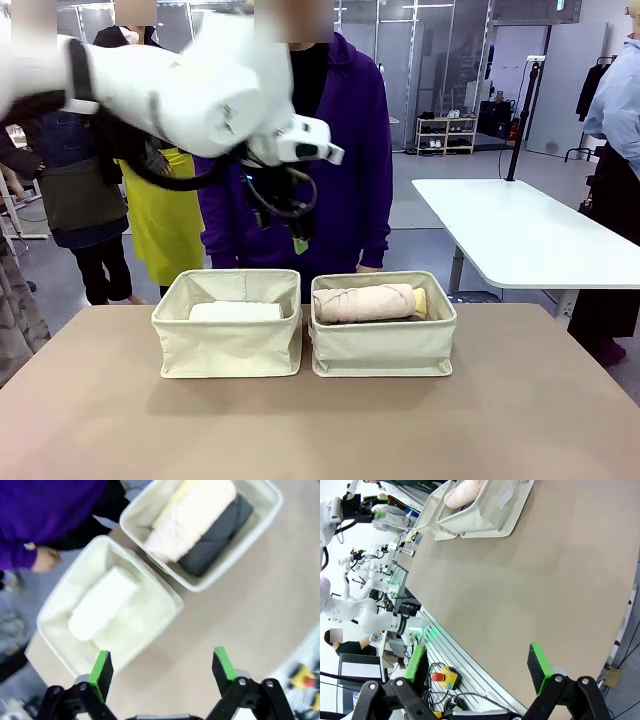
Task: Divide the towels into two baskets.
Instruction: Pick up one hotel-folded towel from the bottom of the table and place it in the Fabric basket indicated by the person.
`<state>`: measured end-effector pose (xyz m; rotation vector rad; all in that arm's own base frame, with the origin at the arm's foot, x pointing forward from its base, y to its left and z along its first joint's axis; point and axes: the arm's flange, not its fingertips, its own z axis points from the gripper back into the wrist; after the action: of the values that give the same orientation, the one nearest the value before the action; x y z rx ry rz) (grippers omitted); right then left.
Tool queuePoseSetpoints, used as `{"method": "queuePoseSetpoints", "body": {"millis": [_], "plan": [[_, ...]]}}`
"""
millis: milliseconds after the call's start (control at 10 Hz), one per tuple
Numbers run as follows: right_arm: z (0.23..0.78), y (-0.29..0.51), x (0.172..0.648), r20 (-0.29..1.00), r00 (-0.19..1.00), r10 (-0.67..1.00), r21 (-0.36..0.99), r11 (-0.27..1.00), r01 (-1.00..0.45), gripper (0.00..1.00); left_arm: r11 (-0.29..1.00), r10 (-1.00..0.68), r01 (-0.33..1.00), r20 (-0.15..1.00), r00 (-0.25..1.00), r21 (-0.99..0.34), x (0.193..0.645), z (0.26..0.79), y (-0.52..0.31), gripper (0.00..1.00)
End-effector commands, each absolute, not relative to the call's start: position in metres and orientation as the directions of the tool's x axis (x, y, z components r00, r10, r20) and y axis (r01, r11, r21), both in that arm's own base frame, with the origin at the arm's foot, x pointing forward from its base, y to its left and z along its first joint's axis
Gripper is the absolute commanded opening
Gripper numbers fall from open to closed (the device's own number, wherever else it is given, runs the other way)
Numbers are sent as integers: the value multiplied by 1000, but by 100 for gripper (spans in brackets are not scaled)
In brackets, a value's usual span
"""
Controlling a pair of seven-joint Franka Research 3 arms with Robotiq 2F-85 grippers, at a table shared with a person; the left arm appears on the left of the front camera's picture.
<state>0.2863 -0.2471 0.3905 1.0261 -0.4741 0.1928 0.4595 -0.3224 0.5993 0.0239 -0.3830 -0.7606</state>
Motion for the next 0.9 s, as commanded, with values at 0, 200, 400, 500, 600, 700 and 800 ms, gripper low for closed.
{"method": "queuePoseSetpoints", "body": {"millis": [0, 200, 400, 500, 600, 700, 800], "plan": [[393, -246, 284, 478, 876, -64, 773, 504, -385, 100, 835, -481, 545, 377, 792, -79, 421, 599, -269, 100], [393, -246, 284, 478, 876, -64, 773, 504, -385, 100, 814, -283, 431, 383, 879, -388, 390, 615, -204, 100], [393, -246, 284, 478, 876, -64, 773, 504, -385, 100, 690, -145, 380, 397, 907, -616, 359, 614, -131, 100], [393, -246, 284, 478, 876, -64, 773, 504, -385, 100, 629, -65, 386, 449, 891, -675, 342, 606, -92, 100], [393, -246, 284, 478, 876, -64, 773, 504, -385, 100, 605, -21, 393, 479, 878, -693, 331, 598, -68, 100], [393, -246, 284, 478, 876, -64, 773, 504, -385, 100, 544, -3, 429, 510, 860, -721, 319, 588, -45, 100], [393, -246, 284, 478, 876, -64, 773, 504, -385, 100, 583, 48, 403, 525, 850, -705, 309, 576, -11, 100]]}}
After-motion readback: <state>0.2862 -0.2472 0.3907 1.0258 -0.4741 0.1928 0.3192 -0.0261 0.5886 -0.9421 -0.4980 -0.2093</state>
